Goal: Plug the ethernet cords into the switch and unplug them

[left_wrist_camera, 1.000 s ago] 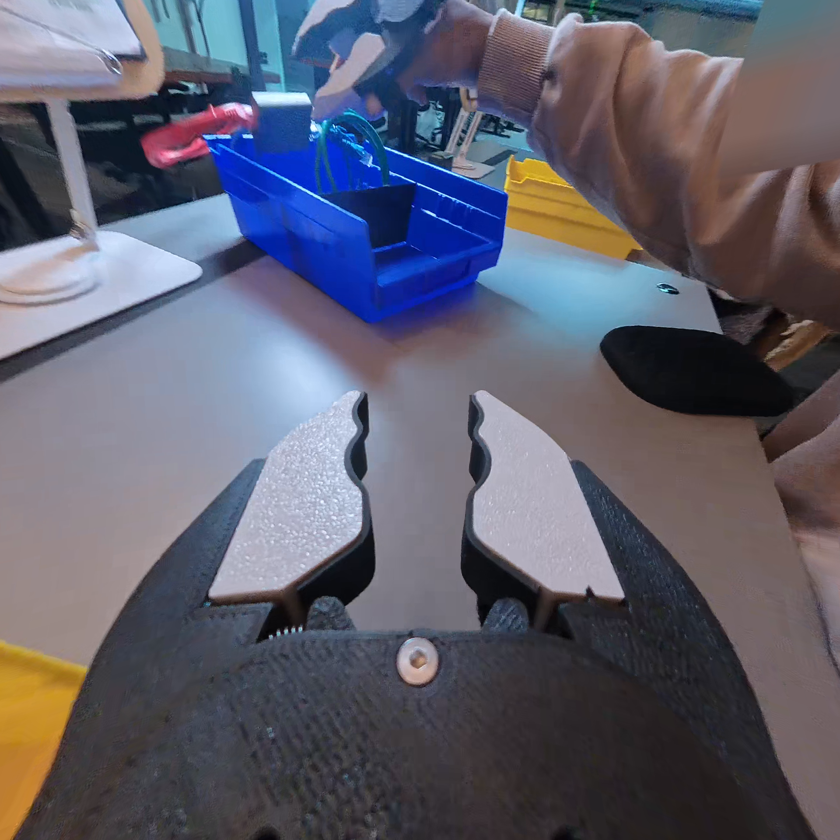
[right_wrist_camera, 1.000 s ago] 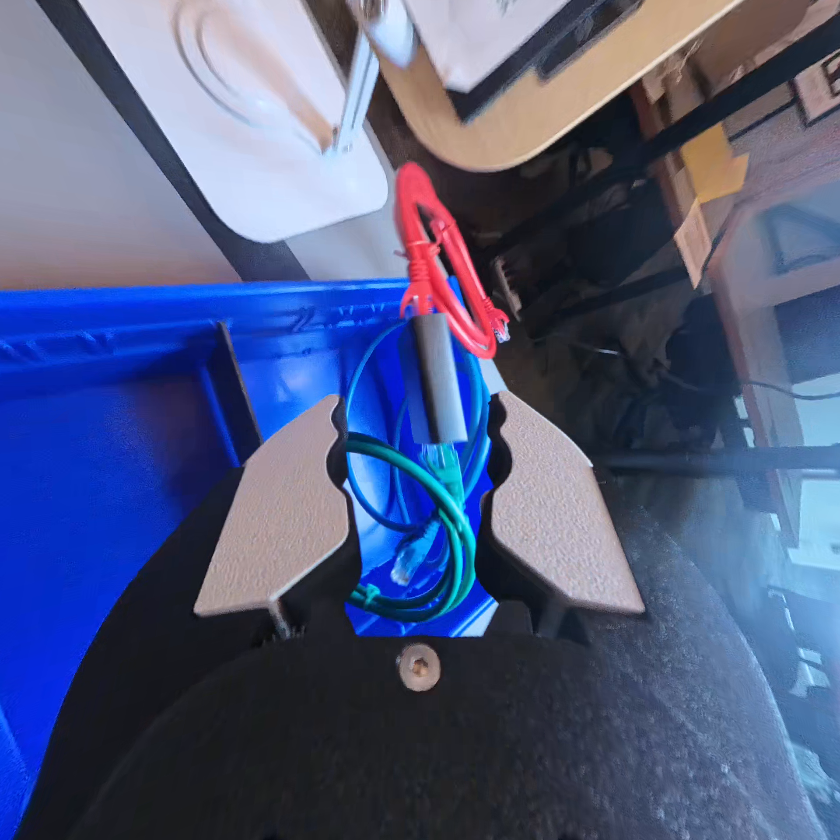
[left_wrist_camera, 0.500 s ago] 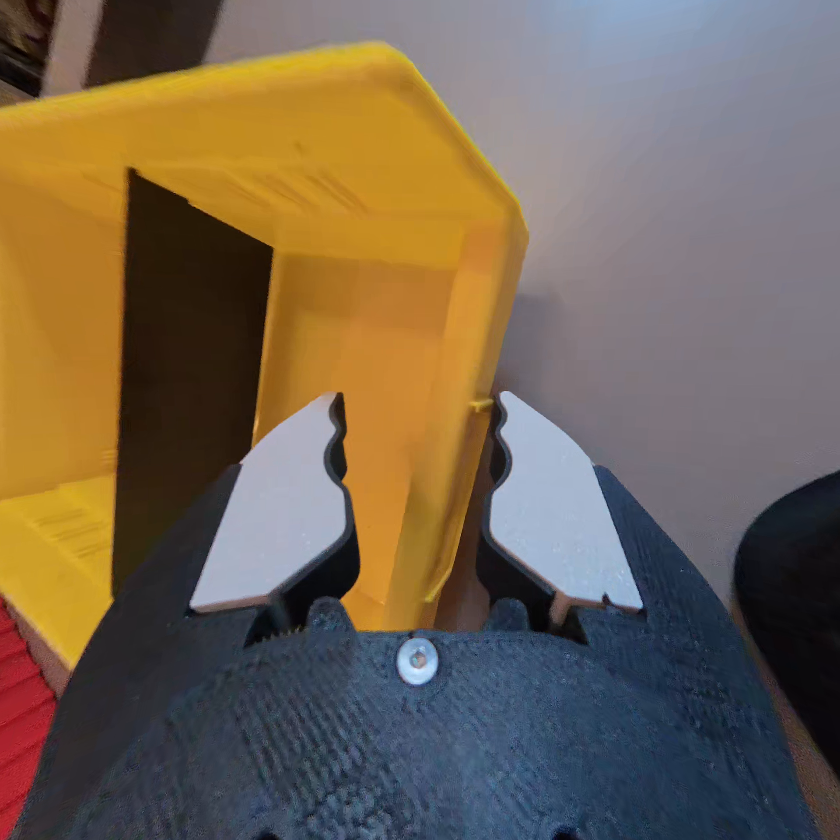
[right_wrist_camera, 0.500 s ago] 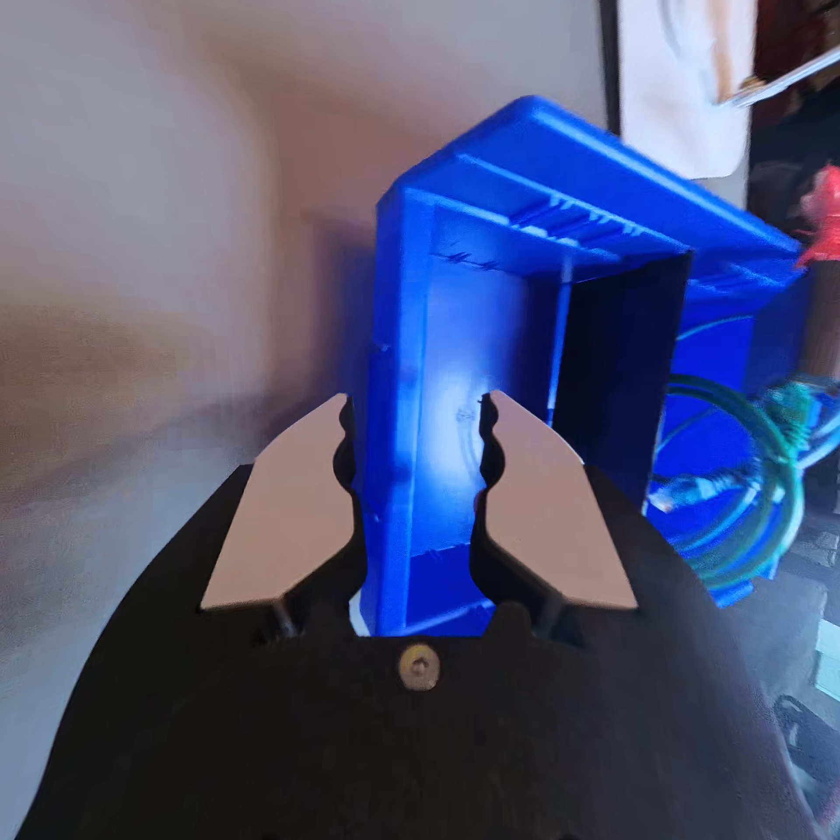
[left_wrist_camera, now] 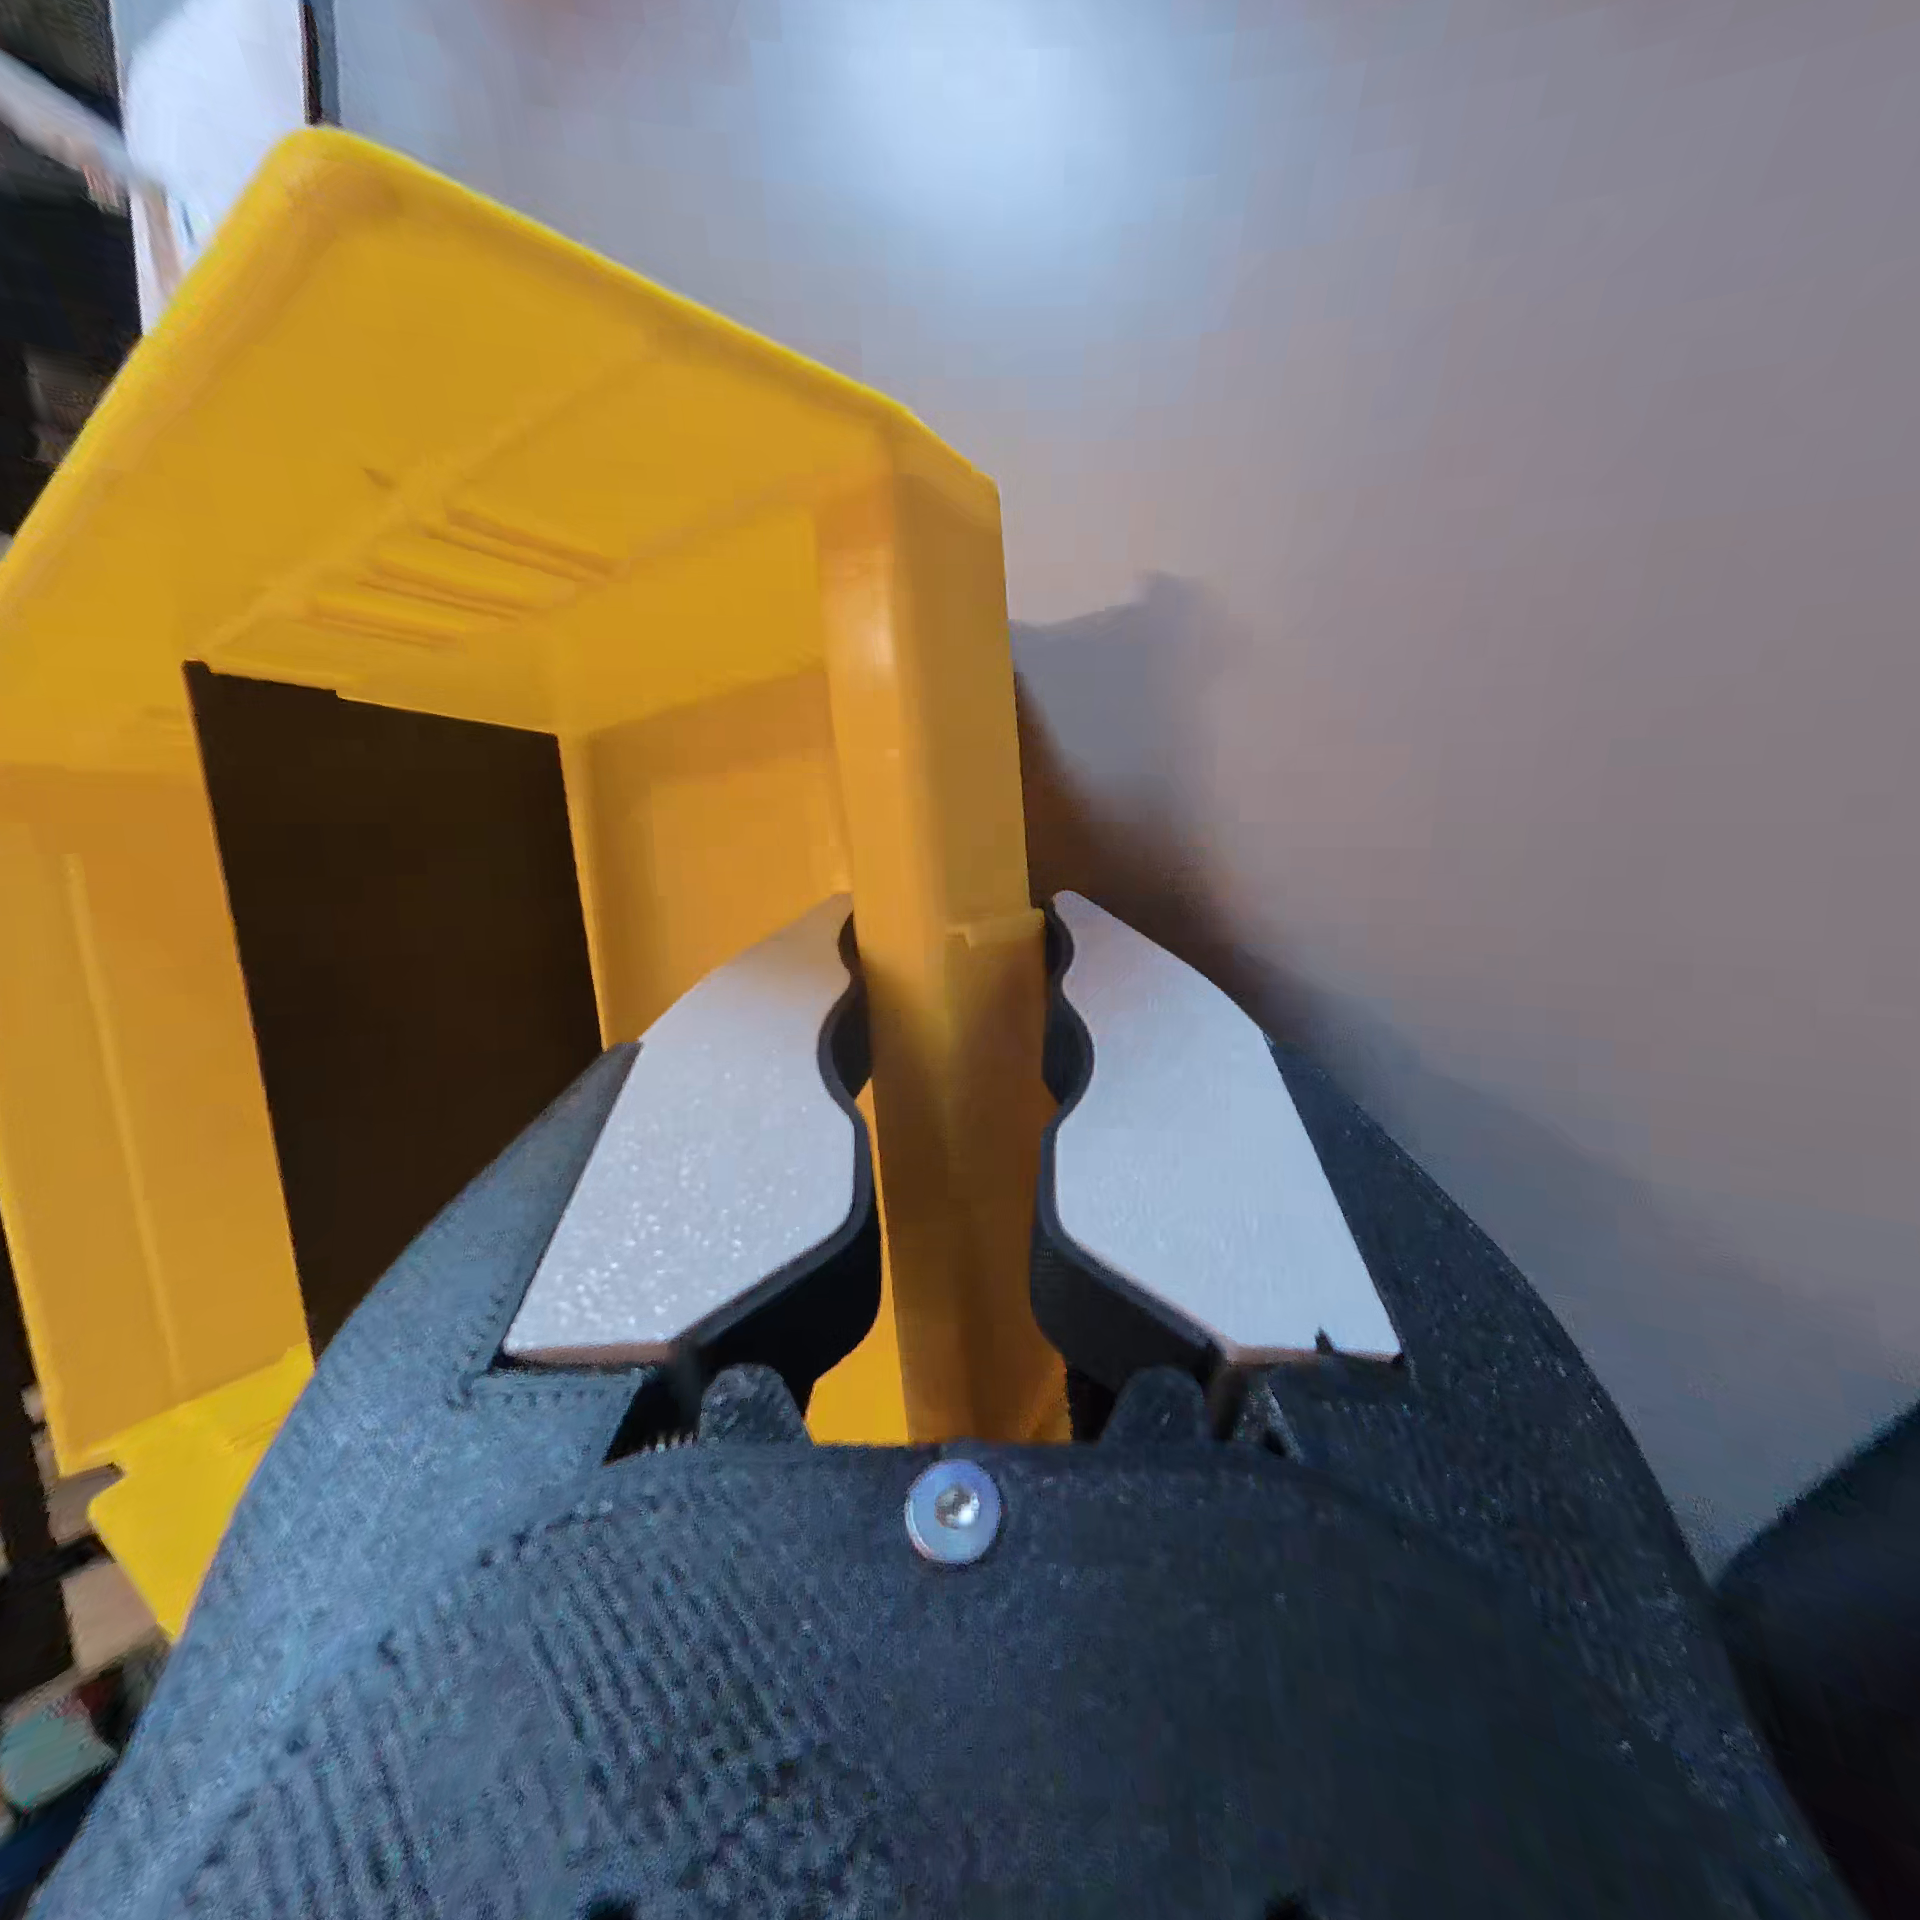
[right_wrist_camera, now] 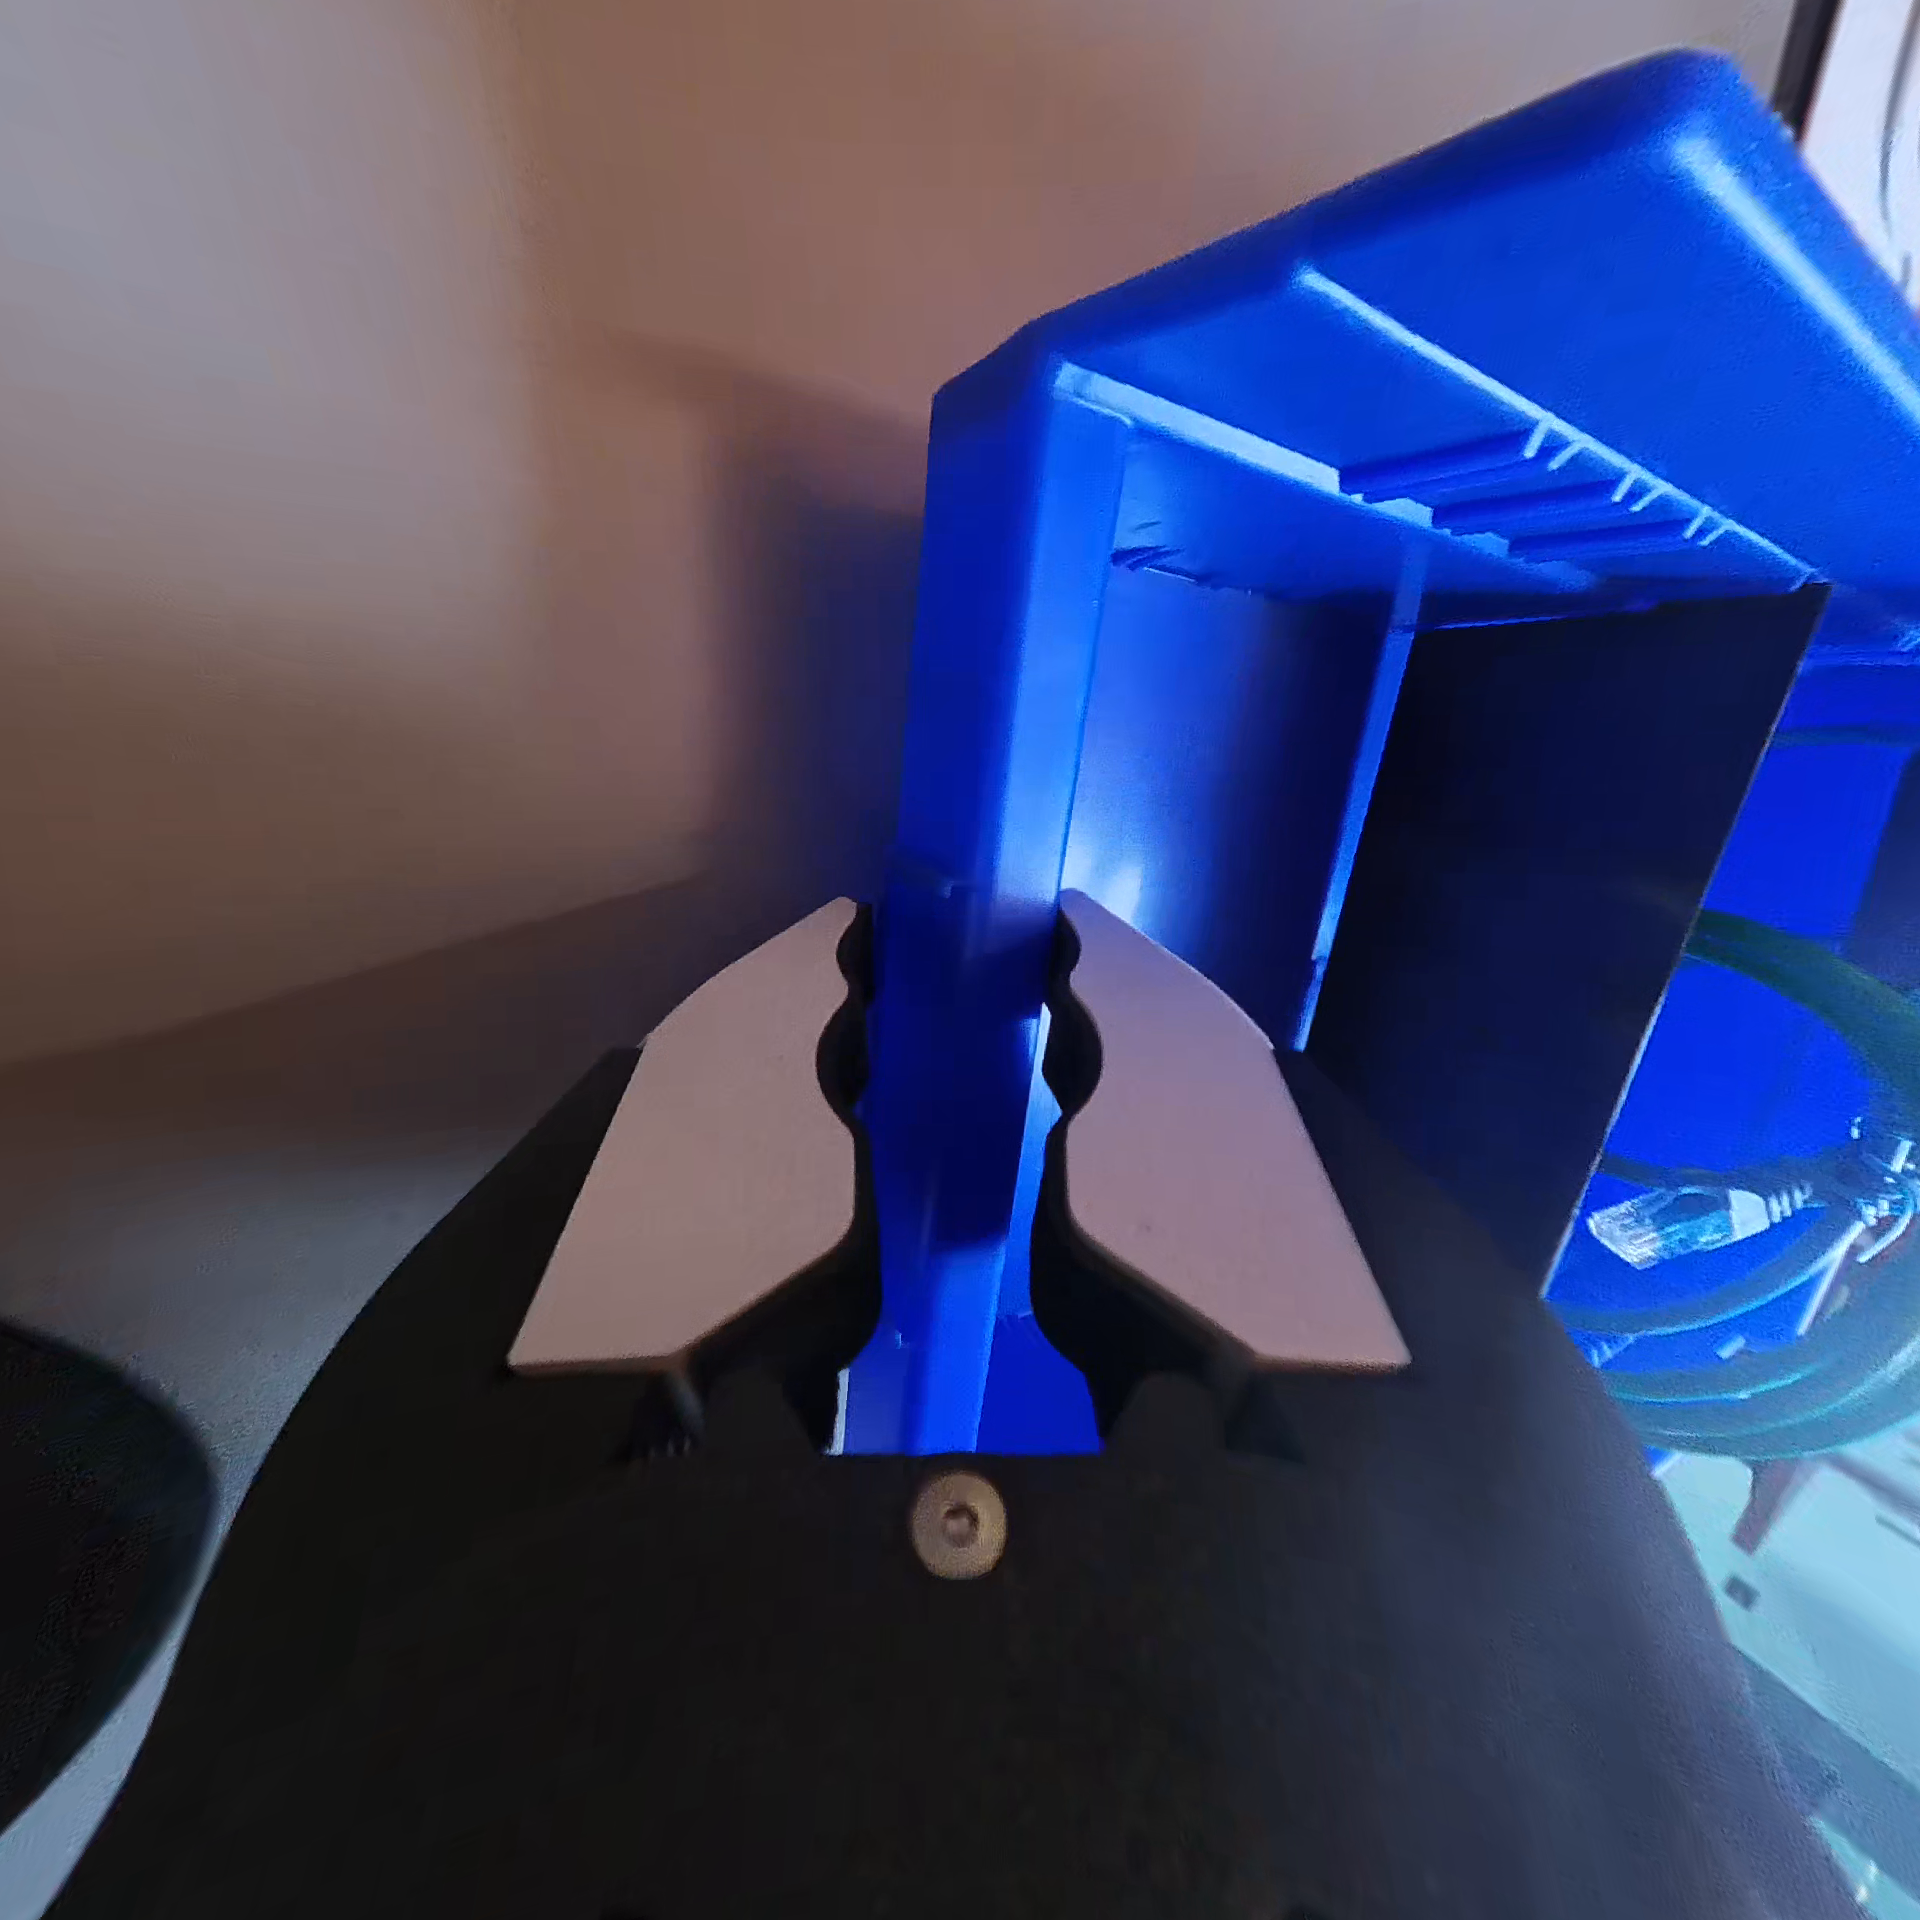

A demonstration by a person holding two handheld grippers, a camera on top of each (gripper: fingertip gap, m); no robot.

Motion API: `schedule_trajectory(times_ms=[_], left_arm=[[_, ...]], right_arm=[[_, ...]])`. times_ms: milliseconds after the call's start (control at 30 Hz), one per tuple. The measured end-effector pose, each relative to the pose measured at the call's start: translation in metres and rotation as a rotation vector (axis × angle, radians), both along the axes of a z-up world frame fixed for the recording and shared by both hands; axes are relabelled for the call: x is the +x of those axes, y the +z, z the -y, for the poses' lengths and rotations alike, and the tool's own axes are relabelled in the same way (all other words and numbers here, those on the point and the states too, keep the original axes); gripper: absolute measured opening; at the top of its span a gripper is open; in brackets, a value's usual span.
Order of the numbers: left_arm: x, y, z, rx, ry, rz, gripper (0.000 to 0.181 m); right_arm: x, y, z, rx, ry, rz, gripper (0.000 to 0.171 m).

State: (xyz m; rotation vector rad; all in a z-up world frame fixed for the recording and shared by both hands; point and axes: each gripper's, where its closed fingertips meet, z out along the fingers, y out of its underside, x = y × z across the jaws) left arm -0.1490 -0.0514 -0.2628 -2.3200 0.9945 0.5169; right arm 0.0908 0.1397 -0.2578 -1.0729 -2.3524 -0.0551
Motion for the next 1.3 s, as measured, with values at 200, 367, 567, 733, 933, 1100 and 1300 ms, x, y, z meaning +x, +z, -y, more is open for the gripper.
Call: schedule_trajectory(times_ms=[200, 367, 567, 733, 933, 1100, 1300], left_arm=[[0.03, 0.02, -0.047, 0.124, -0.039, -0.085, 0.047], [0.118, 0.07, -0.047, 0.306, -0.04, 0.446, 0.042], [0.181, 0.079, -0.09, 0.331, 0.095, 0.949, 0.057], [0.199, 0.054, -0.148, 0.38, 0.155, 0.792, 0.052], [0.189, 0.062, -0.149, 0.433, 0.142, 0.675, 0.034], [0.199, 0.096, -0.105, 0.455, 0.07, 0.684, 0.03], [0.198, 0.166, -0.029, 0.625, -0.002, 0.561, 0.03]], right_arm=[[0.022, 0.032, 0.058, -0.066, 0.032, -0.239, 0.036], [0.073, 0.105, 0.035, -0.271, -0.239, -0.693, 0.04], [0.118, 0.074, -0.044, -0.496, -0.644, -0.876, 0.061], [0.094, 0.045, -0.053, -0.592, -0.653, -0.817, 0.043], [0.095, 0.05, -0.048, -0.403, -0.631, -0.851, 0.025], [0.108, 0.084, -0.001, -0.281, -0.553, -0.942, 0.017], [0.11, 0.168, 0.069, -0.182, -0.39, -1.101, 0.016]])
